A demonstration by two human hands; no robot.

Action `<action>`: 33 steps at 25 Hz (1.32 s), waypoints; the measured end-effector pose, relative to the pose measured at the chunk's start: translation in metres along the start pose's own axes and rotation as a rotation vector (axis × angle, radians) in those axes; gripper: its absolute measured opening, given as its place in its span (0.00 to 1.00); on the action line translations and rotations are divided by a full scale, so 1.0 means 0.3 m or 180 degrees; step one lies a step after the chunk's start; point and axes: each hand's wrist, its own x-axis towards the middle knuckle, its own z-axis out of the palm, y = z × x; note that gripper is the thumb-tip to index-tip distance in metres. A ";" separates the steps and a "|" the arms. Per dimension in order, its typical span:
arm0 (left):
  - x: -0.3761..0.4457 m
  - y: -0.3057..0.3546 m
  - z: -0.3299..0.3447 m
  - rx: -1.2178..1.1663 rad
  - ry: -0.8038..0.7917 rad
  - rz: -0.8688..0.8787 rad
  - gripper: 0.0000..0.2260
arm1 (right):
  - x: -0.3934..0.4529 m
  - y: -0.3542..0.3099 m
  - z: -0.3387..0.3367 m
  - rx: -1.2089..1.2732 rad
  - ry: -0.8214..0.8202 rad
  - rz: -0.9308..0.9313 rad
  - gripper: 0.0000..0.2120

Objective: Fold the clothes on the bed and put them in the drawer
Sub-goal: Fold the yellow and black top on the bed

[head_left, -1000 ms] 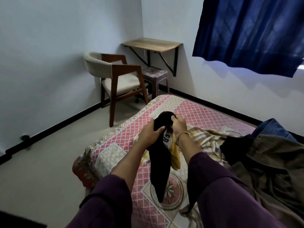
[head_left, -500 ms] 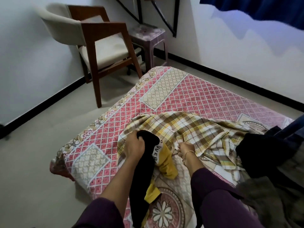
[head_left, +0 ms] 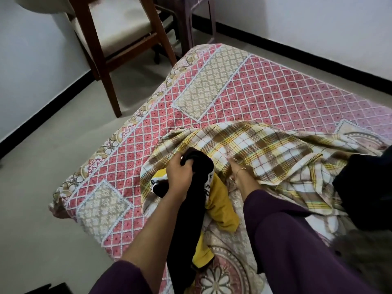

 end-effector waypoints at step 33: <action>-1.058 0.816 0.424 -0.0946 -0.2542 0.1681 0.08 | -1.082 0.093 -1.423 0.1571 0.2223 -0.2318 0.21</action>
